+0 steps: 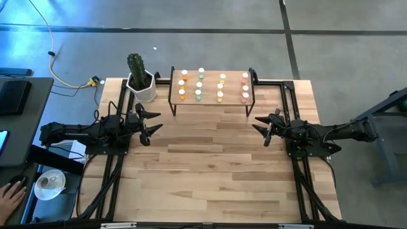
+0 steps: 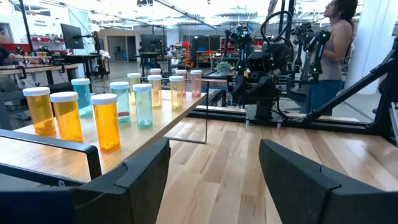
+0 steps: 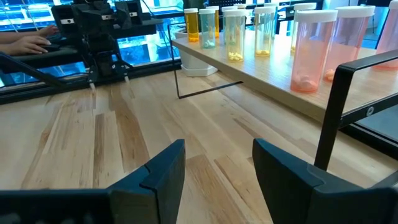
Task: Pick and place medicine bottles onto shelf by color
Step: Return to Home Position
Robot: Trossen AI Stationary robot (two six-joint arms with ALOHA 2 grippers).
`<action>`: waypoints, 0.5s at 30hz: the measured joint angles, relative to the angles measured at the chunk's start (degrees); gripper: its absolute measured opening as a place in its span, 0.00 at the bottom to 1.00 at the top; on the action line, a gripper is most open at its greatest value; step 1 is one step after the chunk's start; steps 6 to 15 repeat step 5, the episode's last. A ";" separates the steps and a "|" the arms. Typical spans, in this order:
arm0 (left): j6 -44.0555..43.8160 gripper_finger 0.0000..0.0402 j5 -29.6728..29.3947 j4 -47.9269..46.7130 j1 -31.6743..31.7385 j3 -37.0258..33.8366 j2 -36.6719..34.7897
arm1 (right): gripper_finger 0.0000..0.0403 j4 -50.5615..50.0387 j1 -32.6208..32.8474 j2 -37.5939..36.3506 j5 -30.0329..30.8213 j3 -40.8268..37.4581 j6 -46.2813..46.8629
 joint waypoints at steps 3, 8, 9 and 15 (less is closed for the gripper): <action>-0.02 0.59 -0.02 0.00 -0.02 0.00 0.00 | 0.44 0.00 0.00 0.00 0.00 0.00 0.00; 0.00 0.59 -0.01 0.00 -0.01 0.00 0.00 | 0.44 0.00 0.00 0.00 0.00 0.00 0.00; 0.00 0.59 -0.01 0.00 -0.01 0.00 0.00 | 0.44 0.00 0.00 0.00 0.00 0.00 0.00; 0.00 0.59 -0.01 0.00 -0.01 0.00 0.00 | 0.44 0.00 0.00 0.00 0.00 0.00 0.00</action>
